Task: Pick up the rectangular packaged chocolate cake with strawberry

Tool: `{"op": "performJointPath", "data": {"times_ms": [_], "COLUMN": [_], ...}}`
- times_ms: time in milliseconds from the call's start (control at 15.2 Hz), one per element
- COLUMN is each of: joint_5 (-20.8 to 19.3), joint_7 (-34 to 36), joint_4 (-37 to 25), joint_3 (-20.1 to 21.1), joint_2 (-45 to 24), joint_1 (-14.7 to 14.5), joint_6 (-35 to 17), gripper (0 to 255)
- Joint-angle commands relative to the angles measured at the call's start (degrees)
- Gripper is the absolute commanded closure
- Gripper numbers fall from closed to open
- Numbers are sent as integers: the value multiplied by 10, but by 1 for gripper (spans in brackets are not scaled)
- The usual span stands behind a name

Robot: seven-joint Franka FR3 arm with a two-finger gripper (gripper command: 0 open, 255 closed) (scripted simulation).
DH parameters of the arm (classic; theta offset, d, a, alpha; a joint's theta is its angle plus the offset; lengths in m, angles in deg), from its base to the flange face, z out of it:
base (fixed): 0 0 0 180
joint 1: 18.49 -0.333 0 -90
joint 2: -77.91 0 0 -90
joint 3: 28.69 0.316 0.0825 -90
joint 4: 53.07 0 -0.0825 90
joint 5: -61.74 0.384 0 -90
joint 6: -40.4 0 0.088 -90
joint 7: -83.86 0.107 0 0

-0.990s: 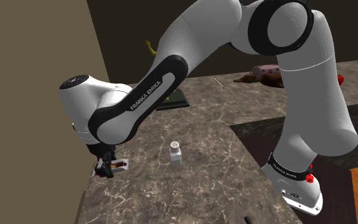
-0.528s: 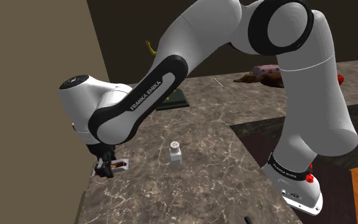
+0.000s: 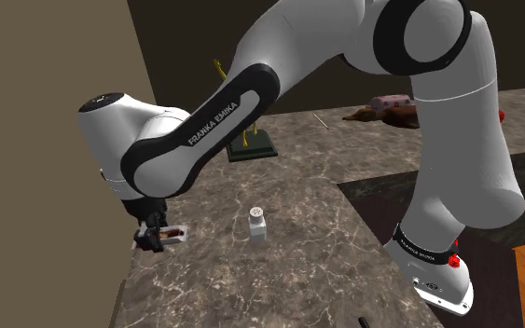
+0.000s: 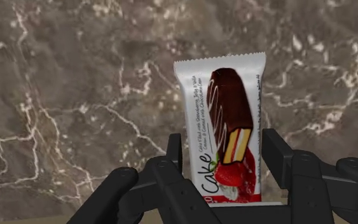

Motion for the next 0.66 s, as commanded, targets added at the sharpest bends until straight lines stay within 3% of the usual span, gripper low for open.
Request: {"op": "performJointPath", "data": {"times_ms": [0, 594], "joint_5": [4, 16], "joint_7": [-2, -10], "joint_4": [-3, -24], "joint_3": [2, 8], "joint_2": [9, 33], "joint_1": [2, 5], "joint_6": [11, 56], "gripper": [255, 255]}}
